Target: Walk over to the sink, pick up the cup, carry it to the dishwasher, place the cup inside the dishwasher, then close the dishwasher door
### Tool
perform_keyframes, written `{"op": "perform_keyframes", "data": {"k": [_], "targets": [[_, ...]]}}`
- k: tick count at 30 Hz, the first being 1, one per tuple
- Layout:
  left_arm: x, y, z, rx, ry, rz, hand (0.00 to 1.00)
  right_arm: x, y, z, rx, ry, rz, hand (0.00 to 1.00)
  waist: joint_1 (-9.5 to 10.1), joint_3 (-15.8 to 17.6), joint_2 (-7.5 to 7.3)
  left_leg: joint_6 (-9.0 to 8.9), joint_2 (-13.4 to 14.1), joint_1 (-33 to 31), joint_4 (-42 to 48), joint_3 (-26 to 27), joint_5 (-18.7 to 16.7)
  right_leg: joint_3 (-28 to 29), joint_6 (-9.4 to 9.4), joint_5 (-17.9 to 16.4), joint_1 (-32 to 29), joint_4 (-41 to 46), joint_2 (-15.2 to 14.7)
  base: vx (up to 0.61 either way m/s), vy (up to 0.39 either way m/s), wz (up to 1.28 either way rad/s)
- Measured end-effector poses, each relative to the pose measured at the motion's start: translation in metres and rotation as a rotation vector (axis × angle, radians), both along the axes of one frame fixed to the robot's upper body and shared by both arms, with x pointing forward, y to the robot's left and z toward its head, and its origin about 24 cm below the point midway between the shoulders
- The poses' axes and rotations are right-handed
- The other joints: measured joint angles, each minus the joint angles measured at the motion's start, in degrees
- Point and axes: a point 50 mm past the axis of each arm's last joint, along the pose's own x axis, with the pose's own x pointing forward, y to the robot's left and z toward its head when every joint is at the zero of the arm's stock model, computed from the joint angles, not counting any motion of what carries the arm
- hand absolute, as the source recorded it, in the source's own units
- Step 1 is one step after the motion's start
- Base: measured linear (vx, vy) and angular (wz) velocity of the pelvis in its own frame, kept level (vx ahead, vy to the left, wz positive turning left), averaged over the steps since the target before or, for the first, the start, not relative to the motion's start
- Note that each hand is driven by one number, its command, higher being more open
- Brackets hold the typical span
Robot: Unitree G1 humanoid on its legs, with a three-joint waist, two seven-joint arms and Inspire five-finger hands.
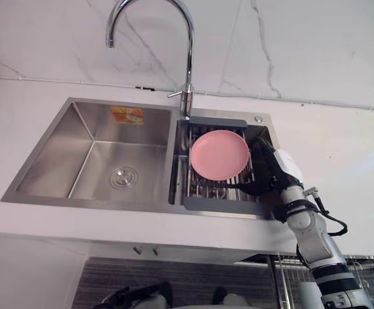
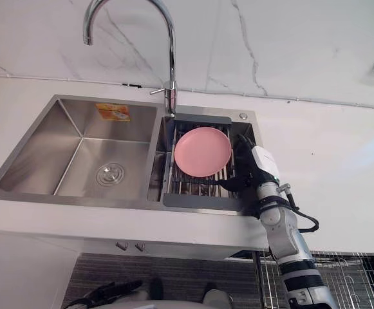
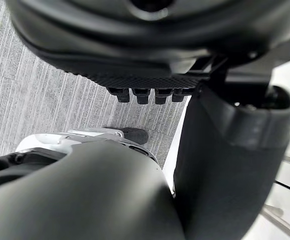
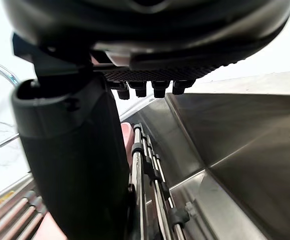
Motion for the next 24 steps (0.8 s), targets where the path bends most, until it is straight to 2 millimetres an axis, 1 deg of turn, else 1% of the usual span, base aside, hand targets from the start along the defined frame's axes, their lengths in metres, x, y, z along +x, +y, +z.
{"op": "perform_keyframes", "data": {"k": [6, 8, 11, 16, 18, 24], "targets": [[0.001, 0.0, 0.001, -0.005, -0.002, -0.002, 1.0, 0.003, 0.003, -0.008, -0.02, -0.005, -0.031, 1.0, 0.49, 0.0, 0.0, 0.48, -0.4, -0.04, -0.25, -0.65, 0.41, -0.69, 0.11, -0.04, 0.05, 0.02, -0.4, 0.01, 0.014, 0.06], [0.001, -0.001, 0.001, -0.007, -0.003, -0.003, 1.0, 0.007, 0.002, -0.005, -0.032, -0.027, -0.046, 1.0, 0.52, 0.01, 0.03, 0.54, -0.46, -0.04, -0.25, -0.75, 0.45, -0.76, 0.13, -0.04, 0.06, 0.04, -0.46, 0.0, 0.0, 0.0], [0.002, -0.001, 0.001, -0.015, -0.01, -0.007, 1.0, 0.01, 0.0, -0.006, -0.036, -0.04, -0.07, 1.0, 1.18, 0.03, 0.06, 0.54, -0.51, -0.05, -0.23, -1.11, 0.46, -1.07, 0.22, -0.1, 0.09, 0.2, -0.55, 0.01, -0.001, 0.05], [0.003, -0.002, 0.001, -0.023, -0.014, -0.014, 1.0, 0.012, -0.001, -0.005, -0.04, -0.059, -0.088, 1.0, 1.46, 0.11, 0.18, 0.53, -0.88, -0.2, -0.2, -2.26, 0.58, -2.17, 0.53, -0.49, 0.19, 1.02, -1.09, 0.0, 0.0, 0.13], [0.003, -0.002, 0.001, -0.019, -0.013, -0.026, 1.0, 0.016, -0.001, -0.003, -0.043, -0.072, -0.098, 1.0, 1.76, 0.15, 0.23, 0.56, -1.04, -0.23, -0.14, -2.33, 0.6, -2.23, 0.55, -0.51, 0.19, 1.12, -1.27, -0.01, 0.015, 0.03], [0.004, -0.003, 0.001, -0.026, -0.018, -0.029, 1.0, 0.018, -0.001, -0.001, -0.062, -0.095, -0.103, 1.0, 1.87, 0.48, 0.37, 0.59, -1.62, -0.68, 0.09, -3.43, 0.61, -3.31, 0.88, -1.55, 0.17, 2.24, -2.16, -0.01, 0.0, 0.1]]}}
